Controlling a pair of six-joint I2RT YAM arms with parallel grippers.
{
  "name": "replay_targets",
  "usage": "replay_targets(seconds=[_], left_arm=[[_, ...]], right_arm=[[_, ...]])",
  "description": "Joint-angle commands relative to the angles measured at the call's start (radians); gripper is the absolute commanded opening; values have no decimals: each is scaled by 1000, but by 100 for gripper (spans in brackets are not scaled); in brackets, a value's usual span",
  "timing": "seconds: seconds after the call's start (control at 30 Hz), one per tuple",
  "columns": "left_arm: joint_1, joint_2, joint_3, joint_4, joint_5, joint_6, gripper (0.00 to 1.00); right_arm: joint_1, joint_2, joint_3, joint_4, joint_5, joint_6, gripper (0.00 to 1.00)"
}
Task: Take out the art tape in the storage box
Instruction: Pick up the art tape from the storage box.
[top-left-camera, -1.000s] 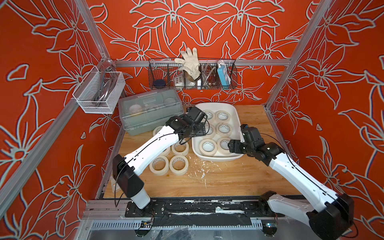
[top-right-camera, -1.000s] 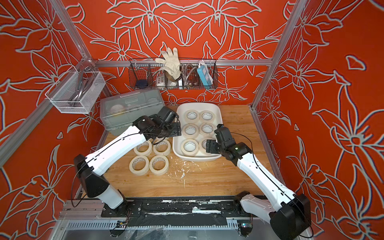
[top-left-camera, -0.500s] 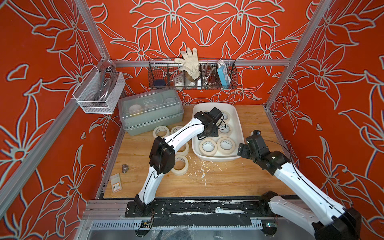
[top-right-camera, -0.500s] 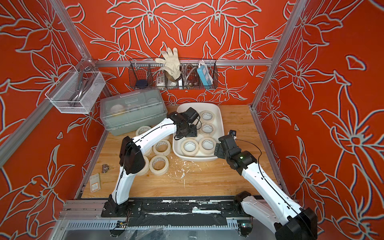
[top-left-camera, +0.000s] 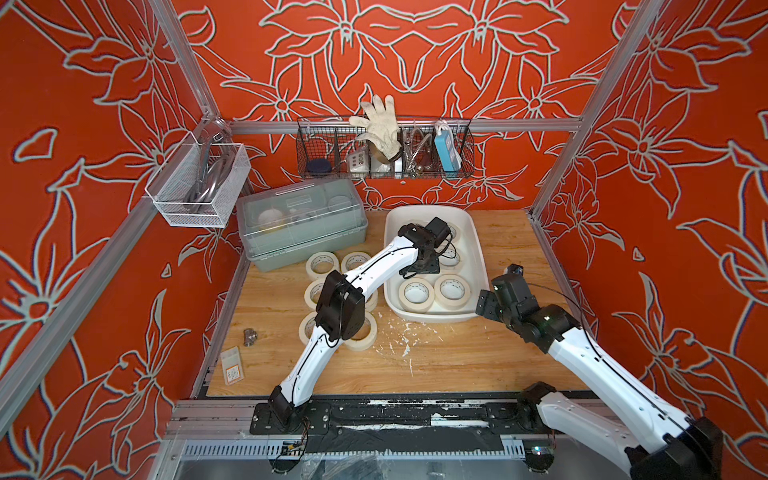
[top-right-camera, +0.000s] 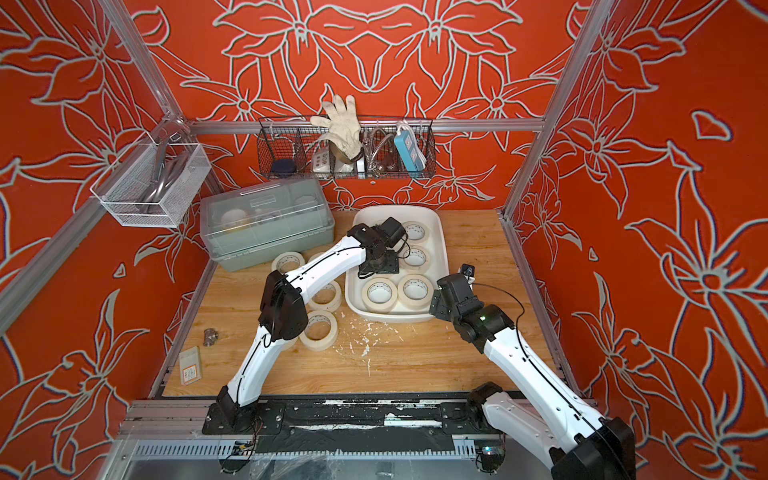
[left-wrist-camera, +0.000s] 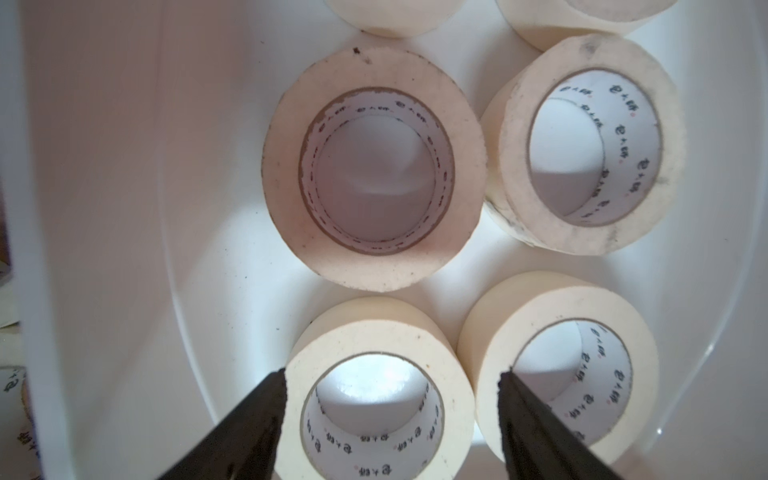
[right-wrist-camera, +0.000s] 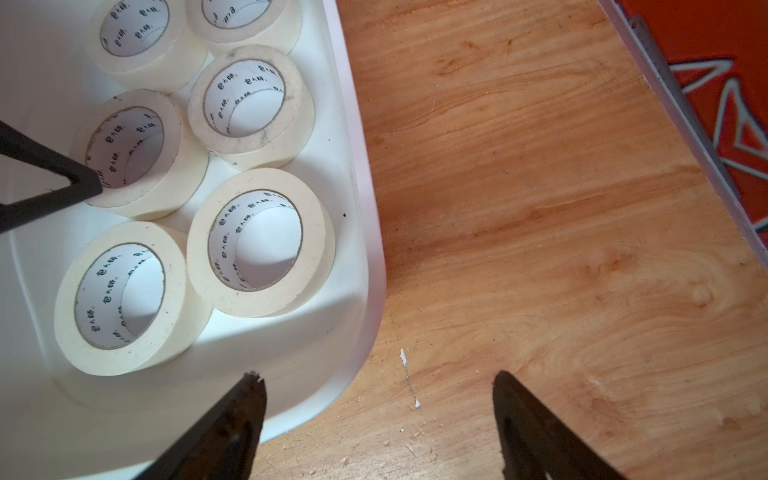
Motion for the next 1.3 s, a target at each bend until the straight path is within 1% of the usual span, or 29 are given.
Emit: replay_targets(seconds=[0.0,0.03,0.13,0.23,0.33,0.47,0.63,0.83,0.9,1.0,1.2,1.27], left_arm=[[4,-34,58,-35,21,67,60],[4,-45,67,-44,21,74,62],[4,-96,102,-82,6,86,72],[2,-139,150,-122,-10,100,78],[1,-160,217,-169,-26,127,81],[-23,-128,347,-248,-25,176,83],[-109,-65,502,-287,-25,228,84],[-282,103,702,-287,-64,282,83],[-349,175,784,-287,-73,309,83],[-426,285,900,-291,-75,322,83],[-540,518,1141,-335,-54,325,82],[-560,599,1219,-357,-32,320,81]], right_arm=[[-8,8,-5,-7,8,-19,71],[-9,8,-6,-10,13,-21,71],[-12,2,-6,-18,32,-30,71],[-20,0,-8,-23,38,-37,72],[-34,-3,-13,-26,34,-41,72],[-60,-5,-23,-27,27,-38,74],[-103,-14,-40,-25,21,-25,78],[-170,-35,-75,-14,17,20,81],[-195,-39,-91,-10,13,41,81],[-219,-45,-109,-6,13,62,81],[-247,-79,-140,-4,41,89,81],[-254,-101,-155,-6,73,101,85]])
